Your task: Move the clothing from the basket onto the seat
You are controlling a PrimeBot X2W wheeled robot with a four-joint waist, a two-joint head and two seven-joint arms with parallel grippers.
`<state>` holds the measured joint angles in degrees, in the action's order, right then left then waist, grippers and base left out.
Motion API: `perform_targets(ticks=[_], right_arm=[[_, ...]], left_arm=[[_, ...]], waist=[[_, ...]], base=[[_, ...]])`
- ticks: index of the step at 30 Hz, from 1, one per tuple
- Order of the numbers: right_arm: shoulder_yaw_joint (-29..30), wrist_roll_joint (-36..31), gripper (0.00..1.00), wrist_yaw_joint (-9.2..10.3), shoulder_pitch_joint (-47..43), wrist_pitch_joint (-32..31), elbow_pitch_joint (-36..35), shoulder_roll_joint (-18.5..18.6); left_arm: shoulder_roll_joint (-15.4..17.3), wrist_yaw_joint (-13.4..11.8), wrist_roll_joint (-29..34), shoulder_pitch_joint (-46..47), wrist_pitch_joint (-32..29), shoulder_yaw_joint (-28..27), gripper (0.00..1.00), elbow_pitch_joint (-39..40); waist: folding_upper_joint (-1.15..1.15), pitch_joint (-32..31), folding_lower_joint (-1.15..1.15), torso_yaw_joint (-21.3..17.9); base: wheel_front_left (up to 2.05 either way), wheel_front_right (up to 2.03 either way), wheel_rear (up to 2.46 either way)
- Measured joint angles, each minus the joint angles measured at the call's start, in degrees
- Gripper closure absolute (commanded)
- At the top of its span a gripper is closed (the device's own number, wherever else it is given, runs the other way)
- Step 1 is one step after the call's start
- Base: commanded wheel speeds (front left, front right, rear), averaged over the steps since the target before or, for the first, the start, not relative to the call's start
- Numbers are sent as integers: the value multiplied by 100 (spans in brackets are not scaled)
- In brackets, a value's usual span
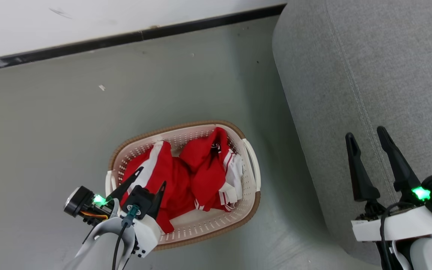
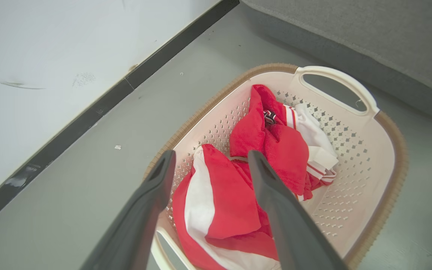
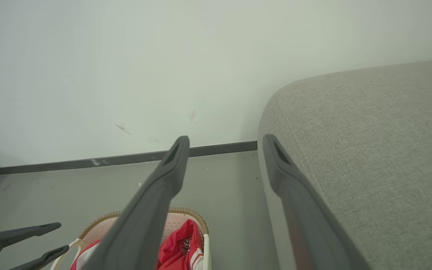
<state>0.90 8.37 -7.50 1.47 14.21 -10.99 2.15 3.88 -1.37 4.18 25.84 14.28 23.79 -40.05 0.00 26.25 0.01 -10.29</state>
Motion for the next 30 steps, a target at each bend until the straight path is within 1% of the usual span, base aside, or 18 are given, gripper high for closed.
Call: perform_targets(ticks=[6, 9, 17, 24, 30], right_arm=[[-145, 69, 0, 0, 275, 1, -31, 1], [-209, 124, 0, 0, 367, 1, -27, 0], [-342, 240, 0, 0, 657, 25, -18, 1], [-412, 374, 0, 0, 968, 42, 9, 1], [-536, 483, 0, 0, 1183, 42, 29, 2]], left_arm=[[83, -49, 51, 260, -8, -5, 0, -320], [183, -52, 125, 406, -9, -15, 0, -479], [380, -162, 211, 631, -58, -94, 0, -869], [424, -258, 252, 933, -58, -134, 0, -1016], [531, -328, 302, 1114, -58, -138, 0, -1183]], waist=[[0, 342, 0, -183], [0, 507, 0, -270], [0, 910, 0, -483], [0, 1218, 0, -645], [0, 1433, 0, -762]], base=[[0, 0, 0], [0, 0, 0], [0, 0, 0], [0, 0, 0], [0, 0, 0]])
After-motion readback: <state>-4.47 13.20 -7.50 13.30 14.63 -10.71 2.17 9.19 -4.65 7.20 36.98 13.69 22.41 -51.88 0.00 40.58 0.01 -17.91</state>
